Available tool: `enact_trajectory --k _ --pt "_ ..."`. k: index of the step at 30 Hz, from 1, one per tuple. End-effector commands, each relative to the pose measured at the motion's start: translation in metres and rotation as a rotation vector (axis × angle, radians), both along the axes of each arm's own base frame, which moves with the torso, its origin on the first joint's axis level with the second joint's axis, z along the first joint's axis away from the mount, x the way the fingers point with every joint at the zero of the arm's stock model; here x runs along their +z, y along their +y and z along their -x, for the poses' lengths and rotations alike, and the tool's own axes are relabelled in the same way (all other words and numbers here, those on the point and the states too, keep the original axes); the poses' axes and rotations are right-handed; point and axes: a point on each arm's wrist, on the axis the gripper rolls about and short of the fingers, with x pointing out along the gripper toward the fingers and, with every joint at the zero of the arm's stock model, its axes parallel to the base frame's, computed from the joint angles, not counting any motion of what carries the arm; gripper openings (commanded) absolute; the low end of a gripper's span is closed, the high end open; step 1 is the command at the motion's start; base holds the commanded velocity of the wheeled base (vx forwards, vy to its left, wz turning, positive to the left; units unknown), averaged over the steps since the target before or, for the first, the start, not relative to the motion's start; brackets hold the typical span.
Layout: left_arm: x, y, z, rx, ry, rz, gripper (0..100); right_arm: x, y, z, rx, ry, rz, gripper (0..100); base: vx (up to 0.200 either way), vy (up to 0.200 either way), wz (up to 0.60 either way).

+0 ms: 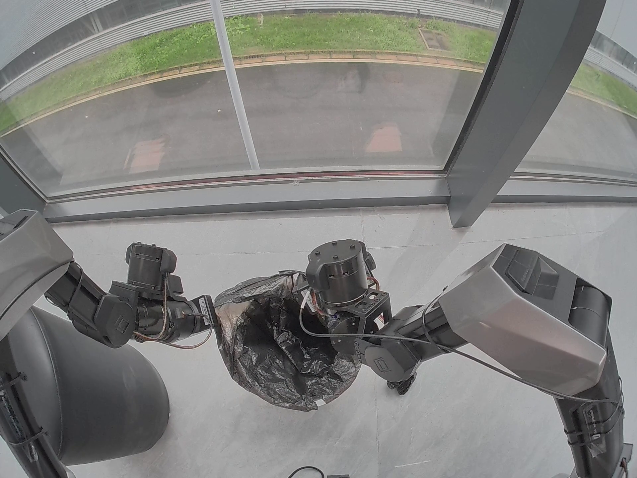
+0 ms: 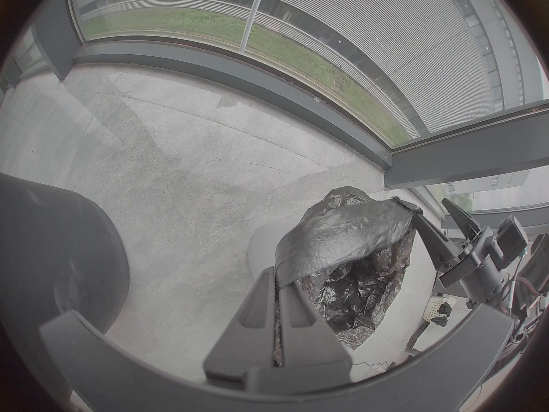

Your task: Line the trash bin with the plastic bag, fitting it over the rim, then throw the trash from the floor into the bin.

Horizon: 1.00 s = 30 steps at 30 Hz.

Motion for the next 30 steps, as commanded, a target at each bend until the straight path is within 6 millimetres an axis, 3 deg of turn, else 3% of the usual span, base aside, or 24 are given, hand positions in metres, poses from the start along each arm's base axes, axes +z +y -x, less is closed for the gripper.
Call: enact_trajectory --k 1,9,30 --pt "-0.008 0.002 -0.003 0.000 0.010 0.004 0 -0.005 -0.003 -0.005 -0.001 -0.007 -0.011 100 0.000 0.000 0.00" --pt "-0.014 0.003 -0.009 0.001 -0.018 0.012 0 -0.035 0.000 -0.014 -0.004 -0.032 -0.035 100 0.000 0.000 0.00" --pt "-0.042 -0.003 -0.024 -0.013 -0.013 0.004 0 -0.051 -0.016 -0.040 -0.062 -0.052 -0.062 100 0.000 0.000 0.00"
